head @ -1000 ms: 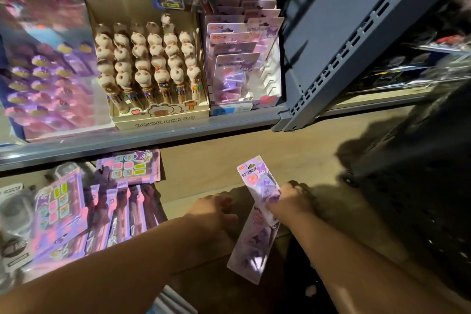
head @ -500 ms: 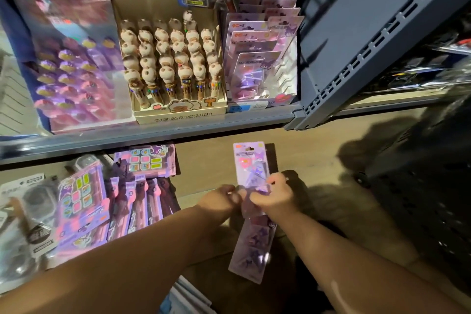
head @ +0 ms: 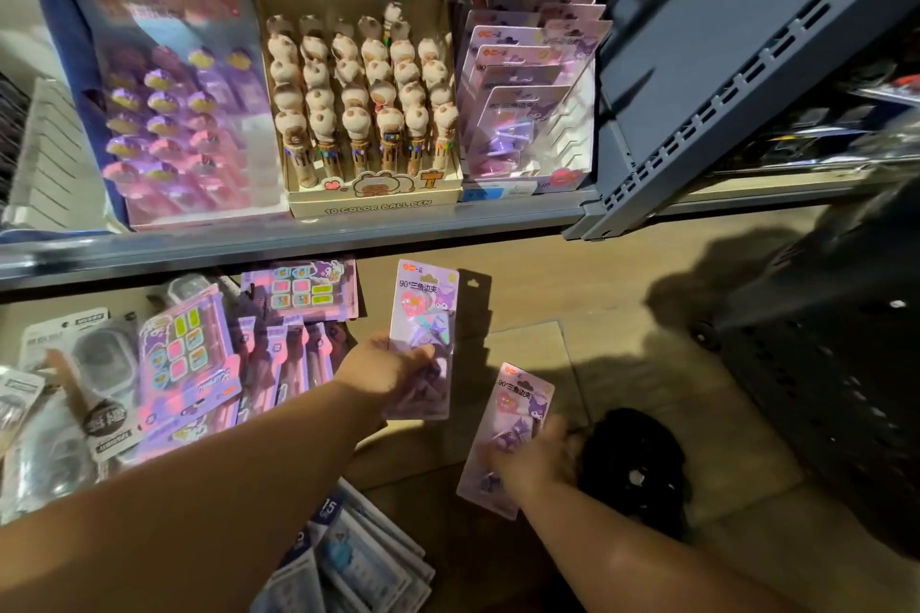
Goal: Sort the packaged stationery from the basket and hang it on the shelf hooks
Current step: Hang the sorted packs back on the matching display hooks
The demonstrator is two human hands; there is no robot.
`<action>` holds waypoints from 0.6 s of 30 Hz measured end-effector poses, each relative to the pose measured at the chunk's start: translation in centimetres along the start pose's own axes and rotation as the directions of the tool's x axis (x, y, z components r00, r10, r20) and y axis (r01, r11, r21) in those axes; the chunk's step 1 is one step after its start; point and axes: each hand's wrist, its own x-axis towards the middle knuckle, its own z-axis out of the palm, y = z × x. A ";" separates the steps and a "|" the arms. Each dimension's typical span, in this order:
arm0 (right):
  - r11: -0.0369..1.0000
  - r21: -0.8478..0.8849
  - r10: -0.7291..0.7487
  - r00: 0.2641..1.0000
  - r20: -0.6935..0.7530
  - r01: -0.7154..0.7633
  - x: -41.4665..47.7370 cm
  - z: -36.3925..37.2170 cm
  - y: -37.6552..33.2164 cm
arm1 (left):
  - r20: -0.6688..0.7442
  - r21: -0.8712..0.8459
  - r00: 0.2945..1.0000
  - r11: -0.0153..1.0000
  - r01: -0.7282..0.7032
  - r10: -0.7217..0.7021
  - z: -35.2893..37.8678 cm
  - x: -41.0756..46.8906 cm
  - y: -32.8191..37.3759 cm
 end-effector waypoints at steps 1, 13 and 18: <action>1.000 -0.005 0.008 1.000 0.021 -0.008 -0.2 0.5 0.0 | -0.008 0.016 1.000 1.000 0.006 -0.006 -0.1 -0.1 -0.1; 0.968 0.221 -0.128 0.992 0.010 0.122 -0.6 -0.5 -3.5 | -0.007 0.017 0.994 0.994 -0.110 0.110 -3.6 -1.2 -1.2; 0.862 0.398 -0.378 0.921 0.097 0.312 -2.3 -2.5 -7.4 | -0.047 -0.042 0.990 0.989 -0.139 0.137 -4.4 -1.8 -0.6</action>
